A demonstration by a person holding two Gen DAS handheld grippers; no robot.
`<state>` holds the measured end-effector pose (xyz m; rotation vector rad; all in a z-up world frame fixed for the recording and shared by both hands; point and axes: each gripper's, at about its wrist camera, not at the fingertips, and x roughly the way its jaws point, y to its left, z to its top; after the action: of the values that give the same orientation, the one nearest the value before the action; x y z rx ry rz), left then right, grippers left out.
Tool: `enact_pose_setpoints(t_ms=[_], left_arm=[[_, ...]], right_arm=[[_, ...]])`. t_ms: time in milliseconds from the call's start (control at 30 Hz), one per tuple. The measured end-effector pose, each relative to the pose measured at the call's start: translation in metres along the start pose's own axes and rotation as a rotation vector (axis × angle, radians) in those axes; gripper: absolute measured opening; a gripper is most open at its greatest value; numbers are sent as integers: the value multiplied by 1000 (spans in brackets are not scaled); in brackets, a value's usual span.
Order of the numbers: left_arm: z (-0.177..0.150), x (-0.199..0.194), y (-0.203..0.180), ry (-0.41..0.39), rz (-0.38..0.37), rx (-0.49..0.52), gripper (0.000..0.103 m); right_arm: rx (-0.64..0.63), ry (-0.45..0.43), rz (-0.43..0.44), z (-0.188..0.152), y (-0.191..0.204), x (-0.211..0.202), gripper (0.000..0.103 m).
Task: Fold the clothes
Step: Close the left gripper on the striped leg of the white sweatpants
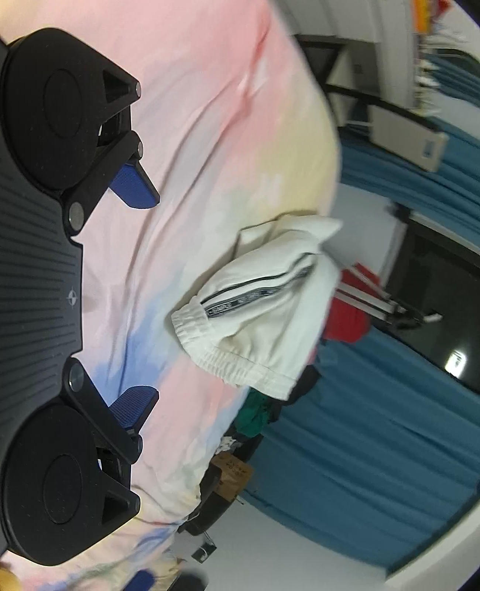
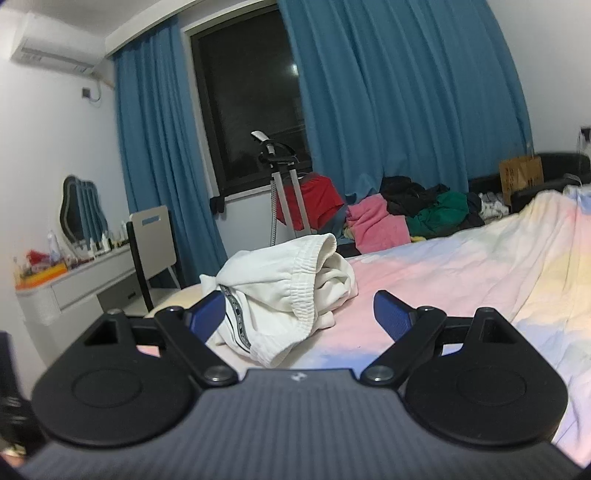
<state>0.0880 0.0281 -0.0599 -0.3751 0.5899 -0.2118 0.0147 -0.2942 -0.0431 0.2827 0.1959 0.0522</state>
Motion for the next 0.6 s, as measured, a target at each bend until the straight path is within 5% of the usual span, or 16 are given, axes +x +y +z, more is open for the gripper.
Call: enact_pose_setpoints(t_ms=[400,500,567,600], left_arm=[[41,162,-3,106,-57,-134,99],[44,189,-10,97,-25,-162,74],[46,197,-16,81,26,-153,69],[47,201,-19,75,51,-148,56]], right_arm=[[225,-7,-22,-2,-69,32,89],[227,-21,-76,-3,-85,48,89],[235,-23,-102,-5,-93,59,89],[246,-17,-108,-7,-97,65,89]])
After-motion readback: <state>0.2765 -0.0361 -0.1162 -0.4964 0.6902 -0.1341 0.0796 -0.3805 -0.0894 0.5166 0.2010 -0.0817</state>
